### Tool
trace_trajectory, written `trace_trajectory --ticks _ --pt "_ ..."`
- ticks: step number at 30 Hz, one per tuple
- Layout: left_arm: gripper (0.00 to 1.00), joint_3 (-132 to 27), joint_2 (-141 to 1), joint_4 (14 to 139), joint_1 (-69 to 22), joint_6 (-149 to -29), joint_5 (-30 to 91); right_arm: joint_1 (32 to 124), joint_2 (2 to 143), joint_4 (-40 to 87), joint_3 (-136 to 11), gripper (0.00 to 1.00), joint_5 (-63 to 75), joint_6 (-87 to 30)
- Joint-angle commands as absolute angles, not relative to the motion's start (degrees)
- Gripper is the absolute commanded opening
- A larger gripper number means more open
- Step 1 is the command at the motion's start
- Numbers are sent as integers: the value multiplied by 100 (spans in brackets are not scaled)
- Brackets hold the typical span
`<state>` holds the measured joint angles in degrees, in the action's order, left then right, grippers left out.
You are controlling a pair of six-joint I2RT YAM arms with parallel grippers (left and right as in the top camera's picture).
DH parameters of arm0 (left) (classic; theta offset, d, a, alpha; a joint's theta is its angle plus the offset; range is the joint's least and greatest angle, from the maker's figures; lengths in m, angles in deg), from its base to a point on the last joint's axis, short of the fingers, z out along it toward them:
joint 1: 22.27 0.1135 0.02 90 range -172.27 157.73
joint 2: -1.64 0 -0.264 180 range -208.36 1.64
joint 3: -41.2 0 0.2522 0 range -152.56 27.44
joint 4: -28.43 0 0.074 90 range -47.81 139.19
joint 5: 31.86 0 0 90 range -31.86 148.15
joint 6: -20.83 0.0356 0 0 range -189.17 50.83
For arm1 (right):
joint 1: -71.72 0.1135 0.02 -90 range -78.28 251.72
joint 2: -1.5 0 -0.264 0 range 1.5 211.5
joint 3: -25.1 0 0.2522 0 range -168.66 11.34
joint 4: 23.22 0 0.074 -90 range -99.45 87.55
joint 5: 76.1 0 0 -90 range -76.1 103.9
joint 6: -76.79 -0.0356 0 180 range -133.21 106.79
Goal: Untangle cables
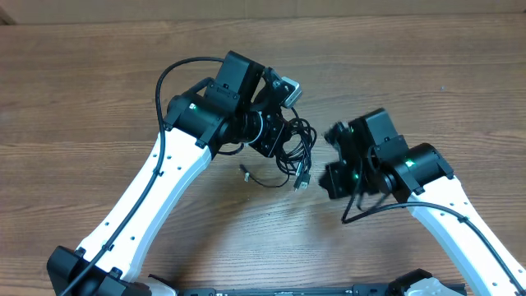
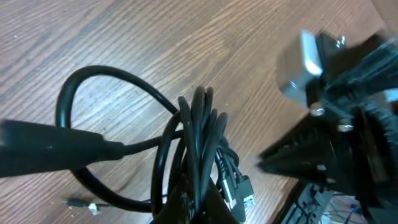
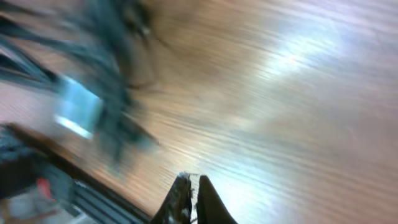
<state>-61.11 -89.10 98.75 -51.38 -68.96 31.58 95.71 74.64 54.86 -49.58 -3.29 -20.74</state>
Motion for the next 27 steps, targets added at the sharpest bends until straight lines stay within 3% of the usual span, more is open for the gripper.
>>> trace_trajectory --ticks 1,6,9,11,17,27 --pt "4 -6269 -8807 9829 -5107 -6787 3295 9586 7478 5761 -4818 4 974 -2459" --pt "4 -6269 -8805 9844 -5107 -6787 3306 9586 7475 5440 -4722 4 969 -2813" --pt "4 -6269 -8807 9875 -5107 -6787 3306 9586 7475 4736 -4727 24 -69 -2498" --pt "4 -6269 -8807 9901 -5107 -6787 3306 9588 7475 4264 -4727 31 -661 -2426" --pt "4 -6269 -8807 9932 -5107 -6787 3306 9588 7475 3241 -4727 32 -1431 -2426" --pt "4 -6269 -8807 9895 -5107 -6789 3261 9588 7475 3125 -4727 31 -1590 -2424"
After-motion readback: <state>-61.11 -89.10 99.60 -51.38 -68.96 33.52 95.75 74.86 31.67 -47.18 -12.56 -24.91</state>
